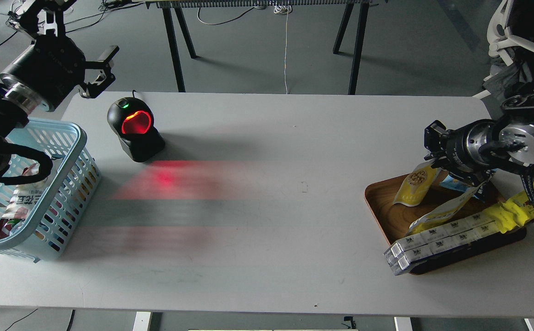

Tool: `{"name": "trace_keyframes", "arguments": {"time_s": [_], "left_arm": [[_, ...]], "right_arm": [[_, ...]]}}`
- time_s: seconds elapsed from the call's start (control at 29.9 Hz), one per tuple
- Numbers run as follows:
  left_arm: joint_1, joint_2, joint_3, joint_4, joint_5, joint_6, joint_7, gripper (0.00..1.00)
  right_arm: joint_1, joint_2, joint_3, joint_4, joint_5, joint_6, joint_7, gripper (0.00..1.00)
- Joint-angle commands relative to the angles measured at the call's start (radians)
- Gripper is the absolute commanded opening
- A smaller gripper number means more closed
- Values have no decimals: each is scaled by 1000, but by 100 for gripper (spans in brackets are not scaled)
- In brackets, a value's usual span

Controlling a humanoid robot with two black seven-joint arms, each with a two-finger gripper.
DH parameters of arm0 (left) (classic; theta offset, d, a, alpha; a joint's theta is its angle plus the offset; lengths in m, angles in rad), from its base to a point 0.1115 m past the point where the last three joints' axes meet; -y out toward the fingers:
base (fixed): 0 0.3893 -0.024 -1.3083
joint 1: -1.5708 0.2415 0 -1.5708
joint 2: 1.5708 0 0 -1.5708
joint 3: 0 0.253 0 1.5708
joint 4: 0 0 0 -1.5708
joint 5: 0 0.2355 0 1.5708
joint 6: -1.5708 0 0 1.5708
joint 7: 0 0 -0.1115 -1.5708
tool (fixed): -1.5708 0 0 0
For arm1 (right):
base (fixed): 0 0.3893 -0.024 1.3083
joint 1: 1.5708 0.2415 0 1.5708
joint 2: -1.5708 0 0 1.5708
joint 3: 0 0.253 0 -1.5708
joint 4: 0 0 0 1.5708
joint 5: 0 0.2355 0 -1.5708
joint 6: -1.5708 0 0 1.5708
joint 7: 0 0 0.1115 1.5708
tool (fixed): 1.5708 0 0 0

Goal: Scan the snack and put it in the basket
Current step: 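Grasp the yellow snack packet and carry it toward the scanner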

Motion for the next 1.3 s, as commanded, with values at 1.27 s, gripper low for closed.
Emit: {"name": "trace_keyframes", "arguments": {"time_s": [1.27], "left_arm": [[-12,17,-1,-2,-2,6,3,100]], "right_arm": [[-40,545,455,-256,353,-268,51,0]]}}
